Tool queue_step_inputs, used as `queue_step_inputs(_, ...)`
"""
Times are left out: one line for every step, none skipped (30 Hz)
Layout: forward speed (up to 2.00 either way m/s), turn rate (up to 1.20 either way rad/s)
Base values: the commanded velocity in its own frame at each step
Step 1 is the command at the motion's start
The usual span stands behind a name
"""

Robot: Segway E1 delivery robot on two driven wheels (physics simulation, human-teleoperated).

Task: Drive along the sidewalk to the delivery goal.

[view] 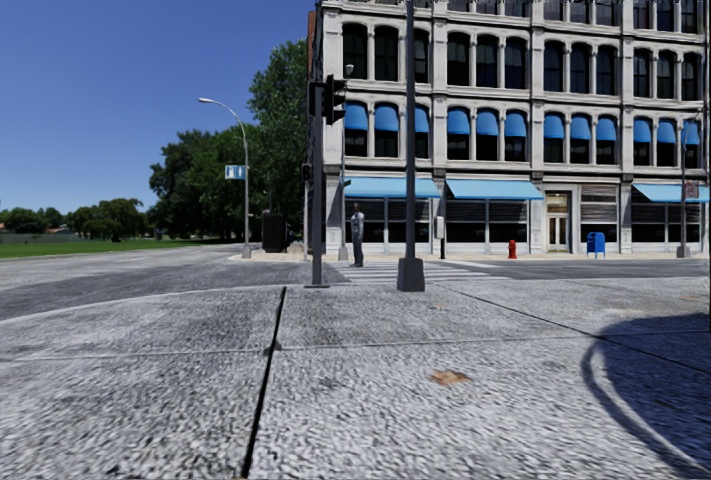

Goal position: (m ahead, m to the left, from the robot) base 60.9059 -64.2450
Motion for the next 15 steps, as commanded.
queue_step_inputs(2.00,-0.44)
queue_step_inputs(2.00,-0.44)
queue_step_inputs(2.00,-0.44)
queue_step_inputs(2.00,-0.44)
queue_step_inputs(2.00,-0.44)
queue_step_inputs(2.00,-0.44)
queue_step_inputs(2.00,-0.44)
queue_step_inputs(2.00,-0.44)
queue_step_inputs(2.00,-0.44)
queue_step_inputs(2.00,-0.44)
queue_step_inputs(2.00,-0.44)
queue_step_inputs(2.00,-0.44)
queue_step_inputs(2.00,-0.44)
queue_step_inputs(2.00,-0.44)
queue_step_inputs(2.00,-0.44)
